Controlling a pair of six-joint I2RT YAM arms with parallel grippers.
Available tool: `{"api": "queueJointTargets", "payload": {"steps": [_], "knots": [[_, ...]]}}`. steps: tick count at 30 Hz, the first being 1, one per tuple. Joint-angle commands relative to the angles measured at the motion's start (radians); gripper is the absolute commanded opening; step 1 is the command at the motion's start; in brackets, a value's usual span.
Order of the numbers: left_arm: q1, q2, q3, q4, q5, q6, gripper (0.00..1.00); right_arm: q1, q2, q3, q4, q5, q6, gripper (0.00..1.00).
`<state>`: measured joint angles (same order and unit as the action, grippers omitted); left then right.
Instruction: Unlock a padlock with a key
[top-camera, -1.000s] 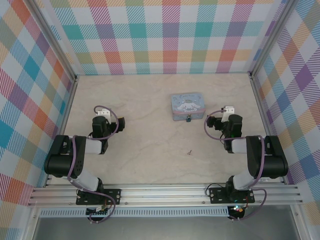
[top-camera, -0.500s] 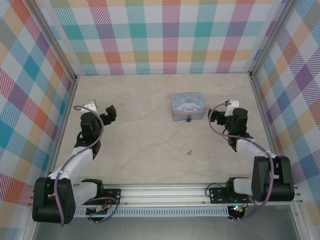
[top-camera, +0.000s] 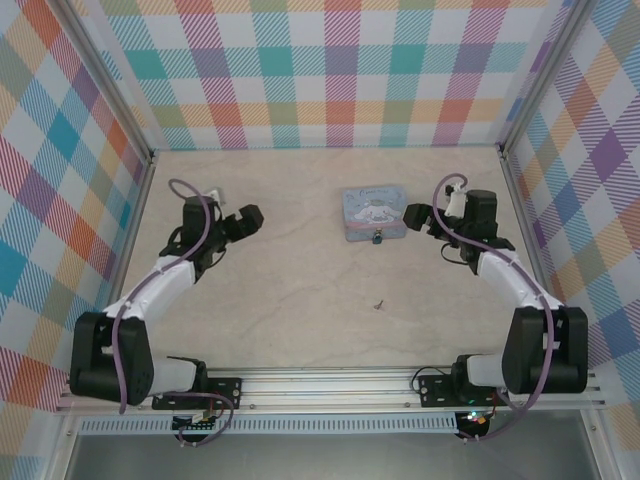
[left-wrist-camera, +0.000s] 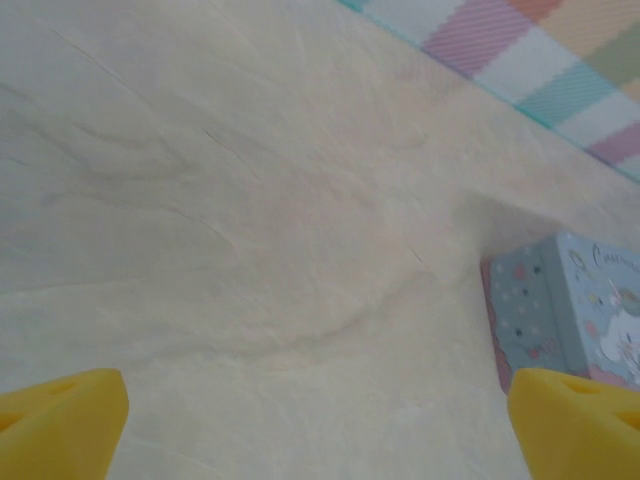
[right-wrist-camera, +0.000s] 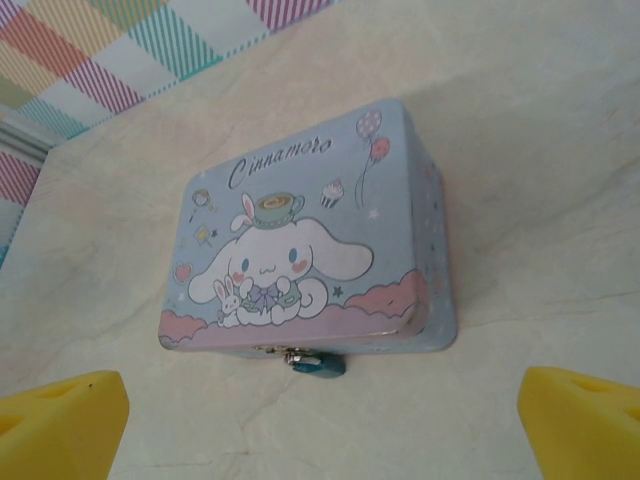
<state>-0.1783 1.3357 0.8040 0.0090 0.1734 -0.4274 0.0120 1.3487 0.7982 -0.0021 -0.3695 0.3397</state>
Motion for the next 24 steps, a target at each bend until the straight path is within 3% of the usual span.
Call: {"api": "queueJointTargets", "payload": {"steps": [1,7,14,24], "knots": [[-0.054,0.079,0.071,-0.017,0.082,-0.035,0.96,-0.012,0.080,0.064,-0.050,-0.078,0.053,1.00],[-0.159,0.274,0.223,0.009,0.128,-0.061,0.94,-0.024,0.243,0.165,-0.044,-0.096,0.058,1.00],[-0.266,0.528,0.462,-0.010,0.173,-0.085,0.91,-0.026,0.418,0.297,-0.056,-0.204,0.042,1.00],[-0.369,0.801,0.778,-0.096,0.222,-0.105,0.90,-0.025,0.507,0.360,-0.073,-0.314,0.030,0.97]]}}
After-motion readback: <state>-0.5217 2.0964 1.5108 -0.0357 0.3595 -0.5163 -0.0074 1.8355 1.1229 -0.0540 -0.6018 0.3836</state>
